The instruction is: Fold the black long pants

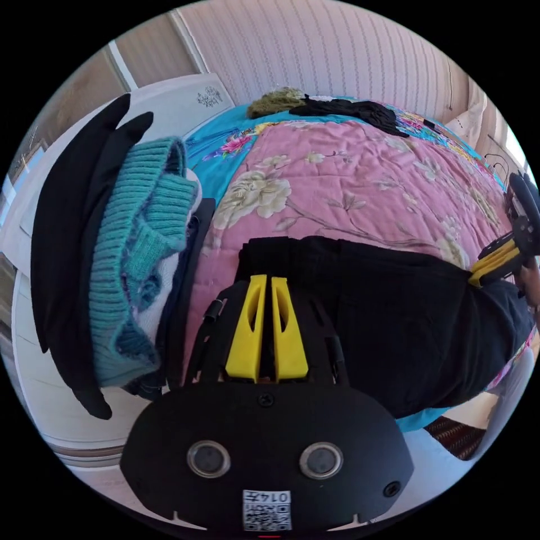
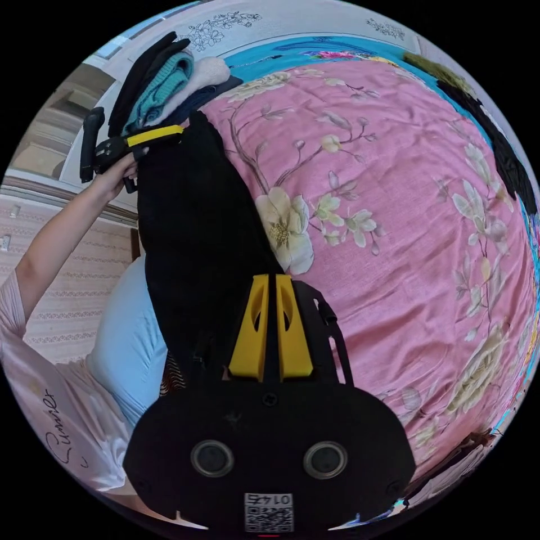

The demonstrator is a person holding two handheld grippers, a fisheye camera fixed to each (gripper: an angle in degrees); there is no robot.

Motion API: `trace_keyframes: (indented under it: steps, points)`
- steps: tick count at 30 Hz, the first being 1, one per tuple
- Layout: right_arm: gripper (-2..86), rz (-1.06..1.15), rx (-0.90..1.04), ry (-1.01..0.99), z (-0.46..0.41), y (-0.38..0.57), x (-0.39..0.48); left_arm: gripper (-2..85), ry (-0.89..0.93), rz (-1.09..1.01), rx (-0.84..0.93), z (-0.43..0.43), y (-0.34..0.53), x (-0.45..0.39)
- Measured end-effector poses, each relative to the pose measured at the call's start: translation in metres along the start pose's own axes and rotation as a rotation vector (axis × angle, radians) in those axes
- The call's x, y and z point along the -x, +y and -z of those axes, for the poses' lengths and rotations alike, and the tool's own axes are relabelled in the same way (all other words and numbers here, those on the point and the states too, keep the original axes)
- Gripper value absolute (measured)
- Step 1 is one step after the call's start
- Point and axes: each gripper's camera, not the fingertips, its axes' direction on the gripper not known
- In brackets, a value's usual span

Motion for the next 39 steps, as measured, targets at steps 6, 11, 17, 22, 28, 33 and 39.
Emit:
trace_keyframes:
  steps: [6,11,17,22,28,33,39]
  points:
    - [0.1,-0.11,-0.219,0.169,0.054,0.062,-0.014,-0.2,-0.126,-0.173,-0.261,0.102,0.041,-0.012]
    - [-0.3,-0.176,-0.25,0.235,0.064,0.133,-0.006,-0.9,-0.085,-0.355,-0.397,0.157,0.083,-0.077]
    - [-0.4,-0.193,-0.173,0.282,0.04,0.148,0.011,-1.0,0.542,-0.495,-0.243,0.111,0.119,-0.244]
    - [-0.4,-0.24,-0.025,0.33,0.023,0.121,-0.007,-1.0,0.463,-0.53,-0.12,0.053,0.128,-0.35]
    - [-0.5,-0.249,0.078,0.233,0.052,0.132,-0.036,-1.0,0.465,-0.611,-0.04,0.033,0.129,-0.378]
    - [-0.5,-0.246,0.046,0.312,0.087,0.151,-0.046,-1.0,0.446,-0.644,-0.032,0.003,0.137,-0.402]
    - [-0.5,-0.281,-0.022,0.221,0.115,0.199,-0.082,-1.0,0.479,-0.662,-0.031,-0.014,0.136,-0.42]
